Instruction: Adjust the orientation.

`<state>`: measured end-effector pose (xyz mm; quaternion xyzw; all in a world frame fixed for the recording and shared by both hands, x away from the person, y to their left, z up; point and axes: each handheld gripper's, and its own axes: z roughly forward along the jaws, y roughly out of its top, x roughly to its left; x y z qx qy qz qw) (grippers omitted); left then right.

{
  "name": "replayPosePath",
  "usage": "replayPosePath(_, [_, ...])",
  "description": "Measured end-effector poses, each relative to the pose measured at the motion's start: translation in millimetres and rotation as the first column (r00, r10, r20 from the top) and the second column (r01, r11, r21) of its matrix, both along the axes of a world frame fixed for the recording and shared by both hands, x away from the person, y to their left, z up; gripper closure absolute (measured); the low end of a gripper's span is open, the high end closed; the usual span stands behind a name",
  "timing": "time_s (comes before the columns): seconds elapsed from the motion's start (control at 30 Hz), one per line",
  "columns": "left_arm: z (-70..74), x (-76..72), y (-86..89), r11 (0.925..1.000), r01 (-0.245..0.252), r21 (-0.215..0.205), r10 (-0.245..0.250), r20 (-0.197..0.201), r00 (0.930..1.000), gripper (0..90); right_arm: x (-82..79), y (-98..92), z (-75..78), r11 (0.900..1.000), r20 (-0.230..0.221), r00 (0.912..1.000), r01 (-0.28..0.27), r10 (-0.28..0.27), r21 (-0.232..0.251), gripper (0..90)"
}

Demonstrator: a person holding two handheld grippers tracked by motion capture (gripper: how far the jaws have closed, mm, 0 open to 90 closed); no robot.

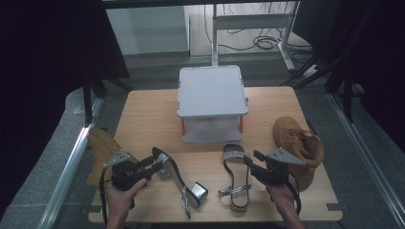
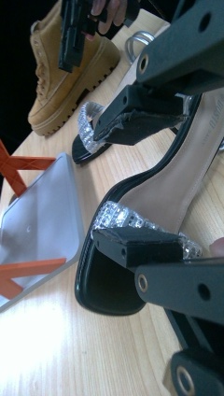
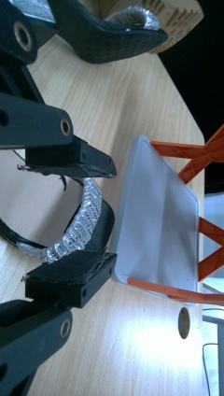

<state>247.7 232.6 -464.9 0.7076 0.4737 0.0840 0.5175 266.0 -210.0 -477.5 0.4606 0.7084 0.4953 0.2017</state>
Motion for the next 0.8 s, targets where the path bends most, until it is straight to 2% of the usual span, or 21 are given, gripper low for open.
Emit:
replayPosePath(0.1, [-0.4,-0.5,-2.6,1.0000,0.002,0.002,-0.002,0.001,1.0000,51.1,1.2,-2.5,-3.4,1.000,-0.027,0.9995,0.015,-0.014,0.014,49.4])
replayPosePath(0.13, [1.3,-1.7,-4.0,0.9998,-0.010,-0.015,0.010,0.004,0.9999,53.0,1.8,-4.0,-4.6,1.000,-0.034,0.9992,0.021,-0.020,0.019,48.7])
replayPosePath(0.23, [3.6,-3.2,-3.9,0.9995,-0.013,-0.030,0.014,0.019,0.9997,59.3,3.5,-8.2,-9.0,0.999,-0.050,0.9977,0.048,-0.047,0.025,45.4])
replayPosePath(0.3, [5.6,-4.1,-3.4,0.9993,-0.011,-0.035,0.012,0.032,0.9994,68.2,4.3,-9.9,-11.8,0.997,-0.057,0.9953,0.079,-0.078,0.010,44.0])
replayPosePath(0.37, [6.5,-4.9,-3.3,0.9995,0.000,-0.033,0.001,0.036,0.9994,77.9,4.4,-10.8,-12.2,0.996,-0.059,0.9946,0.086,-0.086,0.004,43.9])
replayPosePath(0.4, [7.0,-6.1,-3.3,0.9997,0.005,-0.024,-0.004,0.038,0.9993,77.9,3.9,-11.4,-12.1,0.996,-0.056,0.9945,0.088,-0.088,0.002,43.7])
replayPosePath(0.43, [8.4,-11.5,-2.3,0.9999,-0.013,0.001,0.013,0.070,0.9975,83.7,2.1,-11.9,-10.5,0.995,-0.045,0.9941,0.099,-0.099,0.002,43.6])
replayPosePath(0.6, [10.4,-20.8,8.7,0.9996,-0.025,0.016,0.023,0.078,0.9967,87.3,-2.3,-11.0,-7.9,0.994,-0.022,0.9938,0.109,-0.109,-0.020,41.6])
replayPosePath(0.8, [11.5,-21.7,19.8,0.9993,-0.036,-0.013,0.037,0.071,0.9968,89.3,-1.6,-4.1,-6.0,0.991,-0.001,0.9913,0.131,-0.132,-0.037,39.3])
